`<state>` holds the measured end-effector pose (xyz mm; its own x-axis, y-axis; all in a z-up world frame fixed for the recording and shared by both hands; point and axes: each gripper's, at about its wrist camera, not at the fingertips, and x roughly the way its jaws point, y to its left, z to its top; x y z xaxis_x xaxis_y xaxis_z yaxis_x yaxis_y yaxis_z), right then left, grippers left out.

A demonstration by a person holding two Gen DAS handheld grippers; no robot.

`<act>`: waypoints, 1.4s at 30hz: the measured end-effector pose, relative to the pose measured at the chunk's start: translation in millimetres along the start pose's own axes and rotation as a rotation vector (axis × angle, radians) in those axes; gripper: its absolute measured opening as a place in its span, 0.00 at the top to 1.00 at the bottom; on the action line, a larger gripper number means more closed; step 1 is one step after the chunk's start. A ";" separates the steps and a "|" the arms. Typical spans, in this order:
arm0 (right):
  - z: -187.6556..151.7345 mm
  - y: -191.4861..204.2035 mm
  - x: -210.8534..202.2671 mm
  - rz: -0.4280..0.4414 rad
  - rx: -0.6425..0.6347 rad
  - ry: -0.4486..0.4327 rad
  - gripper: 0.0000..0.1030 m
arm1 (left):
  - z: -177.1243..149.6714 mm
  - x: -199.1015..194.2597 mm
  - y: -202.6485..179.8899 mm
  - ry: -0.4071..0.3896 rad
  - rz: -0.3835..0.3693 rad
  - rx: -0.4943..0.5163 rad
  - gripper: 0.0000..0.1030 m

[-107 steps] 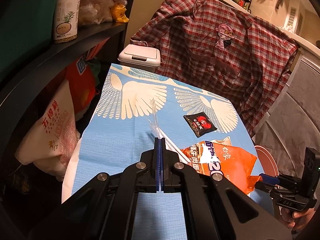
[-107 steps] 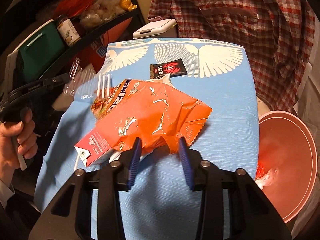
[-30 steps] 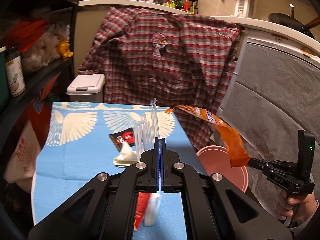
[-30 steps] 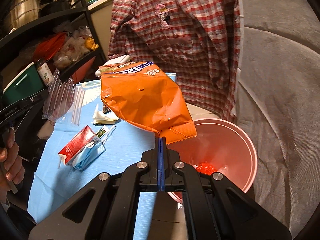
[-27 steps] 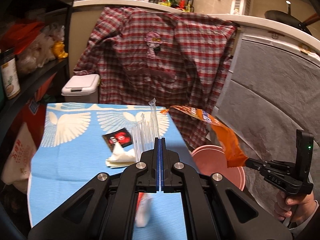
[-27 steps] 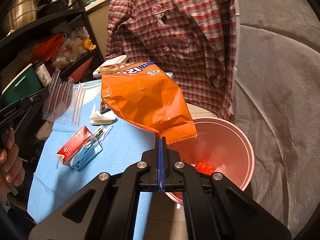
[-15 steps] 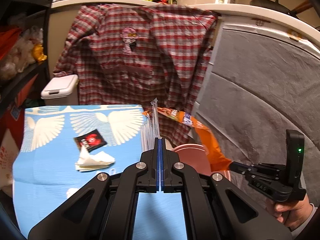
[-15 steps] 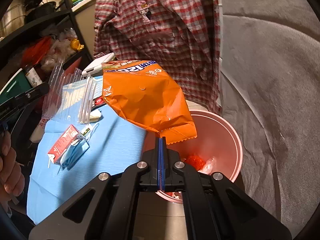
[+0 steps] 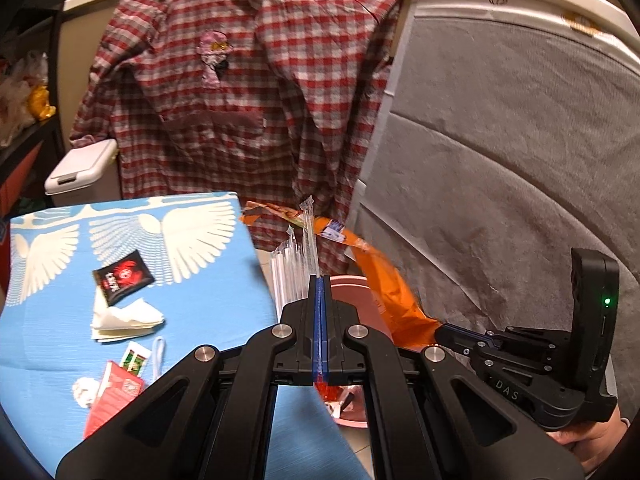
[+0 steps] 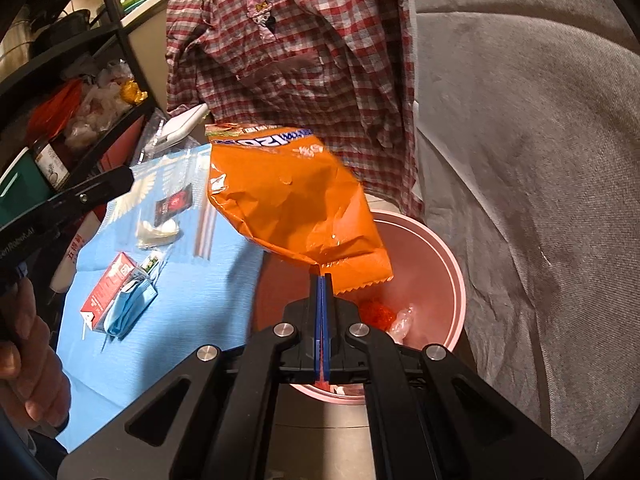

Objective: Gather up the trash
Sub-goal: 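Open the left tool over the bin while the right tool releases the noodle bag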

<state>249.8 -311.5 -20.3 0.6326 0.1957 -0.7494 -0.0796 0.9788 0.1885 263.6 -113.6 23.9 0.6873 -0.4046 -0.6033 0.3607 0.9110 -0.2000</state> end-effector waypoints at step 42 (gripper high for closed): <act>5.4 38.2 -39.7 0.058 -0.050 -0.191 0.75 | -6.2 -76.0 82.1 -0.062 0.107 -0.069 0.99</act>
<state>225.8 -282.2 20.1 0.7599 0.2420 -0.6033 -0.1556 0.9689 0.1927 237.1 -7.6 48.6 0.7581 -0.3067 -0.5755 0.2400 0.9518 -0.1910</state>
